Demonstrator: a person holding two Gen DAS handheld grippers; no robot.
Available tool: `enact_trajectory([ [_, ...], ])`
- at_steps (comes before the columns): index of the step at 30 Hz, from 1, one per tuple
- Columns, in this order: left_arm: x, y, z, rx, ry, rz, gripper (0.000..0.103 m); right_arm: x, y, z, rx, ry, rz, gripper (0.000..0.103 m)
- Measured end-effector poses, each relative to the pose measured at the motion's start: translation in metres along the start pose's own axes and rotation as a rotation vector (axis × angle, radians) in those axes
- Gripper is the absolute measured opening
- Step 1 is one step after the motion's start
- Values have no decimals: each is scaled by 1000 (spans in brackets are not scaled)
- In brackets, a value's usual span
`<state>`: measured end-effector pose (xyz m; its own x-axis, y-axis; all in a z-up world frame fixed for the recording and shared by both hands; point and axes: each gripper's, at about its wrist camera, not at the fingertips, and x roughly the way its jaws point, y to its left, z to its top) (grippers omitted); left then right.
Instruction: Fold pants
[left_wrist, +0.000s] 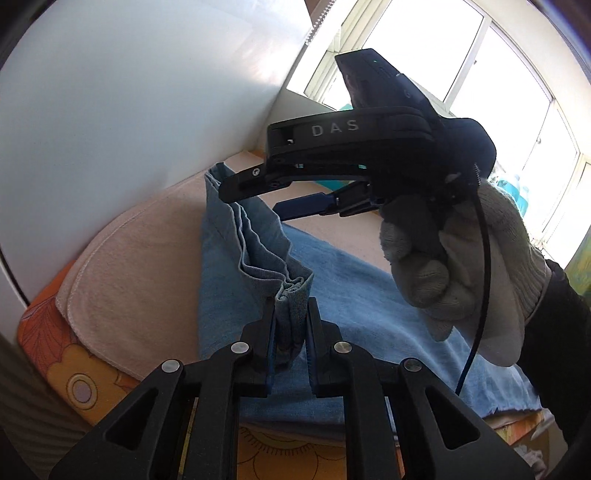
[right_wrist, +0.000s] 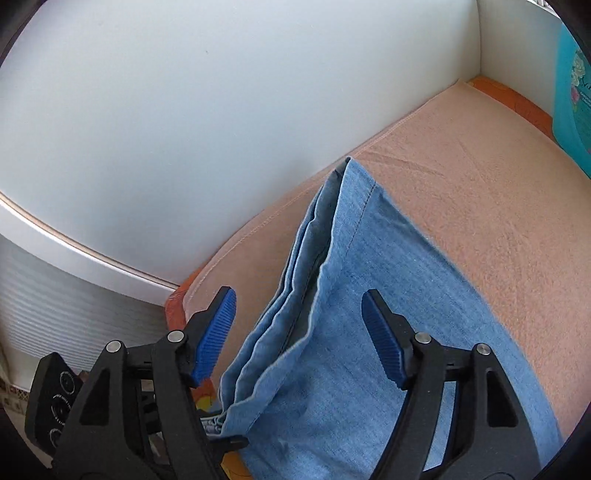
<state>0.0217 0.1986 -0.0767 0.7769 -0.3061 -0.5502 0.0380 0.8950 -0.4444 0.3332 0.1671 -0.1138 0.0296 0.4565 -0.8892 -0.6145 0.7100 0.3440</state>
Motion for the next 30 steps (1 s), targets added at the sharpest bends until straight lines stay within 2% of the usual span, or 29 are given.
enact_trajectory([
  [5,5,-15,-3,60,20,-22,12,19,2,3,-38,49,-91,73],
  [7,7,-17,-3,66,34,-41,12,19,-3,2,-28,45,-121,69],
  [8,7,-17,-3,66,39,-49,12,18,-9,2,-5,46,-117,49],
  [9,7,-18,-2,64,44,-59,12,15,-15,2,27,47,-102,24],
  [10,6,-17,0,61,46,-68,12,11,-21,3,53,36,-84,15],
  [11,4,-17,1,56,45,-81,12,2,-25,2,64,14,-71,11],
  [15,-6,-19,13,47,33,-157,12,-33,-28,-1,54,-56,-61,9],
  [22,-19,-58,40,150,29,-292,12,-99,-30,-13,58,-158,-117,8],
  [26,-18,-94,52,195,53,-400,11,-153,-47,-32,78,-204,-176,8],
  [30,-19,-150,58,300,56,-482,11,-218,-72,-63,113,-253,-245,8],
])
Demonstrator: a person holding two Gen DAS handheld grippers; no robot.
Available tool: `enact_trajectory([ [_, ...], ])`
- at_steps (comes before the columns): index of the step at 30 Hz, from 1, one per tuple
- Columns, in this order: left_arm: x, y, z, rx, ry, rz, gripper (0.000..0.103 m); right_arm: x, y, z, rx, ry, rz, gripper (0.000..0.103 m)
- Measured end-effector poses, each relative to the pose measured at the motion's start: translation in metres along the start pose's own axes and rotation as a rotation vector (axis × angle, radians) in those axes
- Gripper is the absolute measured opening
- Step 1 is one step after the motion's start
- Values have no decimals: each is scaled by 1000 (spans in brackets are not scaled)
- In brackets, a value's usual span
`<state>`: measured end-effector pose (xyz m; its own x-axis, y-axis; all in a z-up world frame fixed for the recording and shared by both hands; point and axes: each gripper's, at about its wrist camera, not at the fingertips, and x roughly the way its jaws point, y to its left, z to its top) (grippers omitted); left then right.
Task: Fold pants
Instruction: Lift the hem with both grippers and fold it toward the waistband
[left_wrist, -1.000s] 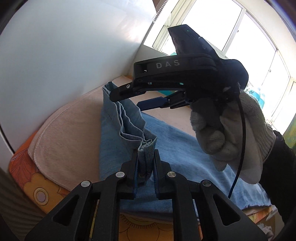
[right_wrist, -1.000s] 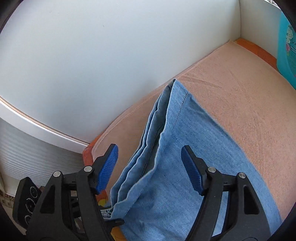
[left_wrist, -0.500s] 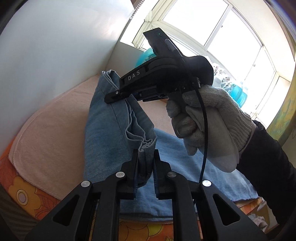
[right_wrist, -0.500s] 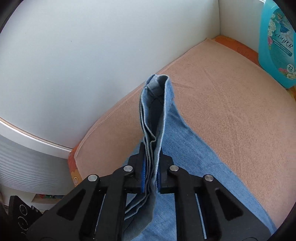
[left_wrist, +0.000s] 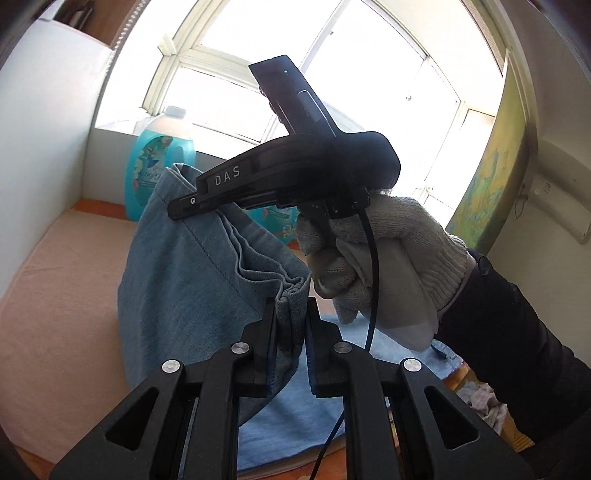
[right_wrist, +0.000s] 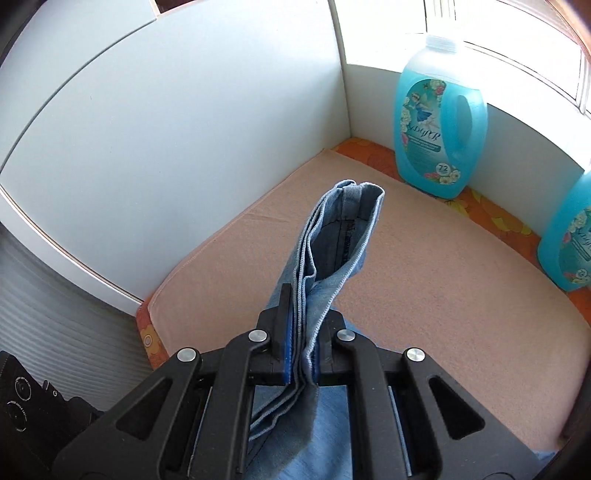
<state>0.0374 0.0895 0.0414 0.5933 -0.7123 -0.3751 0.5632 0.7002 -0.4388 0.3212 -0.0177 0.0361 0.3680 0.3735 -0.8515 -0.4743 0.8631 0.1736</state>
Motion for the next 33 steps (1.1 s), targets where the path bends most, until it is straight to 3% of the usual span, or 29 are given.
enact_trajectory([
  [5,36,-51,11,83,49,-126,11,-72,-57,-37,56,-57,-84,8],
  [15,136,-172,-9,213,205,-354,11,-178,-177,-139,223,-90,-245,8],
  [24,216,-254,-39,286,357,-503,11,-230,-267,-244,397,-79,-331,8],
  [33,277,-305,-66,329,490,-608,11,-259,-323,-348,563,-84,-356,7],
])
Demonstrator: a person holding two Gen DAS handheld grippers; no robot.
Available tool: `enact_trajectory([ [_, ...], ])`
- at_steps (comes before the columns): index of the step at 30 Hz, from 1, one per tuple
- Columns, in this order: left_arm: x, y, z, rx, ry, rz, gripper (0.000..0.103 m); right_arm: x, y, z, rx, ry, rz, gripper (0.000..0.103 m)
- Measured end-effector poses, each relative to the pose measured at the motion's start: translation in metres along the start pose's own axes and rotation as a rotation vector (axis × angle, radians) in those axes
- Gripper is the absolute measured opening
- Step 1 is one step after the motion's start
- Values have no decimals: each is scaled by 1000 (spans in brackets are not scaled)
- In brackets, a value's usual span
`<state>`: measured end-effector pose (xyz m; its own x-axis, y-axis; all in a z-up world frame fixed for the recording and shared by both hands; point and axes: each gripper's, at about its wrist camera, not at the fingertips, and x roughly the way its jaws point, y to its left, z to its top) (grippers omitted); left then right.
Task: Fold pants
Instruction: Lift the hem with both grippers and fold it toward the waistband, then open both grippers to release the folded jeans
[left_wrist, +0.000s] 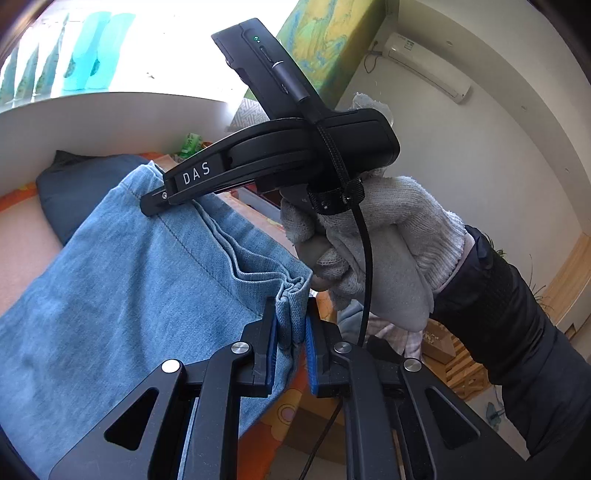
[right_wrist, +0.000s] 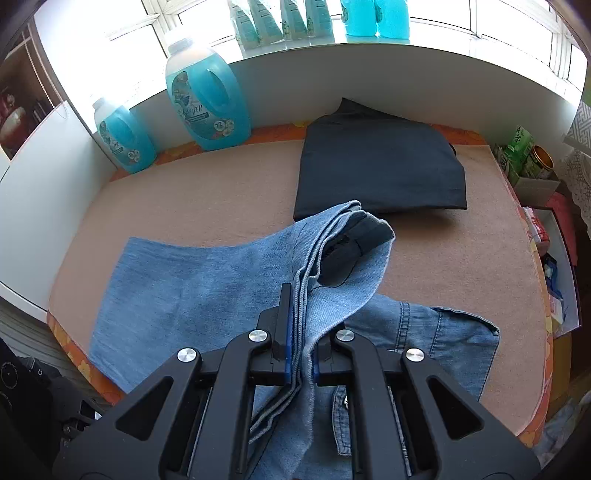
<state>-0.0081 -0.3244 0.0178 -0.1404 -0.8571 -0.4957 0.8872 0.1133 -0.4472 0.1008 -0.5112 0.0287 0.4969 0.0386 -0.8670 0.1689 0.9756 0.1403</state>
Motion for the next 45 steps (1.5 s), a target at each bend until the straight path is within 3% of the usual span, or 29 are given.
enact_trajectory([
  [9,55,10,4,38,101,-51,11,6,-59,-46,98,14,-6,7],
  [17,95,16,2,47,179,-24,11,30,-83,-65,131,31,48,7],
  [18,96,19,3,46,186,-26,11,31,-84,-65,132,37,61,9],
  [20,101,14,3,41,215,-38,15,32,-88,-65,138,64,100,22],
  [22,113,-3,-6,46,252,-50,18,29,-97,-64,165,49,99,44],
  [26,103,-15,-7,58,279,-49,19,29,-120,-57,286,38,197,47],
  [28,87,-7,-6,23,269,-46,19,35,-129,-52,320,44,163,47],
  [32,41,24,-6,-49,207,18,19,51,-135,-43,345,65,150,47],
  [35,-1,46,-11,-93,144,113,19,50,-124,-38,291,45,119,48],
  [38,-32,68,-22,-132,103,224,19,44,-108,-37,237,40,57,36],
  [40,-53,87,-30,-160,84,304,19,39,-98,-35,194,20,35,16],
  [41,-63,96,-34,-178,75,336,19,36,-92,-35,177,9,27,11],
  [45,-98,129,-53,-254,33,447,19,13,-66,-33,63,-98,-33,7],
])
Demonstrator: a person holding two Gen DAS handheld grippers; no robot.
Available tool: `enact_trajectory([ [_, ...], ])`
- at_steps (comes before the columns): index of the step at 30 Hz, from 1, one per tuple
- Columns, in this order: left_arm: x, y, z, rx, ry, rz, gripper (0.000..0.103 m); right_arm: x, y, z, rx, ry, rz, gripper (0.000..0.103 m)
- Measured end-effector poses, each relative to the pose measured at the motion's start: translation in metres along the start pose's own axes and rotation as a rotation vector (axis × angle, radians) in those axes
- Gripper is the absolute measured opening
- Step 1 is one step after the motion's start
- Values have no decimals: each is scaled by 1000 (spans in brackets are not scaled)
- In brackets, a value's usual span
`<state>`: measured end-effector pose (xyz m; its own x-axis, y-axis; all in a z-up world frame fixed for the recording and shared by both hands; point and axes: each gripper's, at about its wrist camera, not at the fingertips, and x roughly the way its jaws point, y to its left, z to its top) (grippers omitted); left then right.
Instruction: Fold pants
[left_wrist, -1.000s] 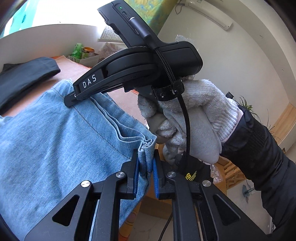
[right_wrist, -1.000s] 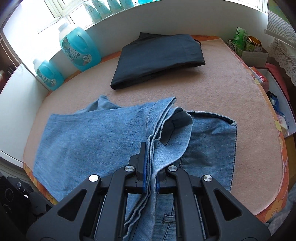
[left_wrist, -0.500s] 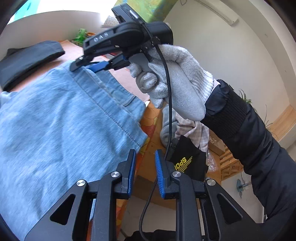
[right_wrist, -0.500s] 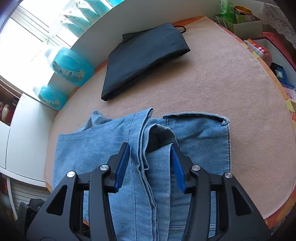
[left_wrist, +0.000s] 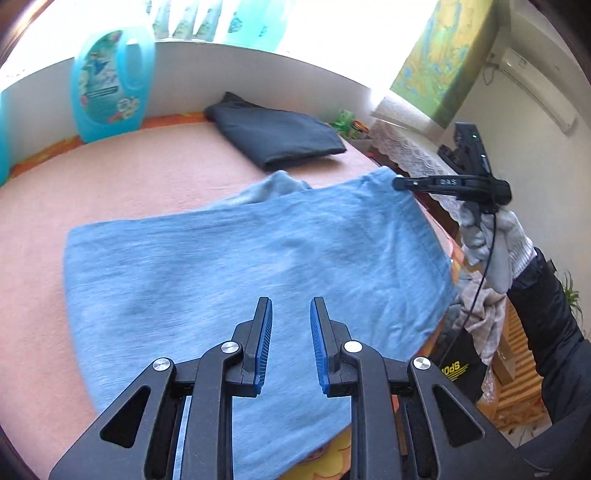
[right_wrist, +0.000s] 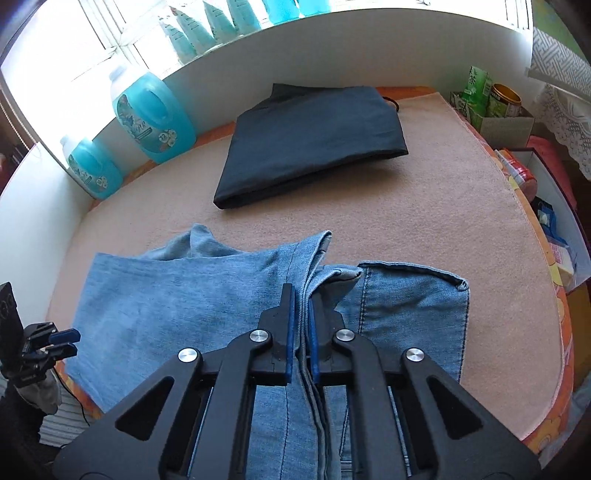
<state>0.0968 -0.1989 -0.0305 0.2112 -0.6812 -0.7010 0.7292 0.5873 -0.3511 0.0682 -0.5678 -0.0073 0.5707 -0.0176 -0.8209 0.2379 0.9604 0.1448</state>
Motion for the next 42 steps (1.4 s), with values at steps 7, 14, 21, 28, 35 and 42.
enact_trajectory([
  [7,-32,50,-26,-130,-51,148,37,27,4,-8,-133,71,-242,6],
  [14,-46,77,-59,-225,-36,195,41,4,21,1,-121,-20,-282,19],
  [21,-36,78,-79,-195,-2,216,41,-19,93,2,-175,-96,-153,34],
  [28,-40,84,-93,-203,-13,191,41,0,204,1,-285,-26,98,47],
  [35,-43,80,-100,-159,-40,197,42,62,316,1,-393,90,265,47],
  [42,-48,81,-108,-180,-69,147,42,147,369,2,-359,270,296,47],
])
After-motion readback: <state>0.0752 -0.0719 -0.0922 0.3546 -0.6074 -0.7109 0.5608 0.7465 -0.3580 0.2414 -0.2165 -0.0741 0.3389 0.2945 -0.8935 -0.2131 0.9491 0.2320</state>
